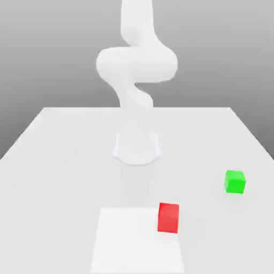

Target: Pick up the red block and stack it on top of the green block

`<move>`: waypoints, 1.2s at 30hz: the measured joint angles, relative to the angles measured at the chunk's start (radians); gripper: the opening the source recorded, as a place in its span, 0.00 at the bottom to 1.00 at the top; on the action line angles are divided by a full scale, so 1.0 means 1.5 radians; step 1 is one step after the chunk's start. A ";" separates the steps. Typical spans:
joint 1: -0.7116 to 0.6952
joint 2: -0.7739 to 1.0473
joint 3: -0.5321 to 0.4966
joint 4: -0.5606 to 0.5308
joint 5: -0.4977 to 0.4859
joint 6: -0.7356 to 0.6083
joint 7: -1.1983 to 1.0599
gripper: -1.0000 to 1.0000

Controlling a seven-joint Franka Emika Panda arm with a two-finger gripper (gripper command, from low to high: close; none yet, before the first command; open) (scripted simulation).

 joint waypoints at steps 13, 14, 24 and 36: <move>0.194 0.266 -0.120 -0.164 0.061 0.158 -0.436 0.50; 0.204 0.286 -0.123 -0.176 0.064 0.170 -0.468 0.50; 0.256 0.464 -0.123 -0.298 -0.003 0.292 -0.710 0.50; 0.216 0.624 -0.055 -0.283 0.099 0.425 -0.809 0.50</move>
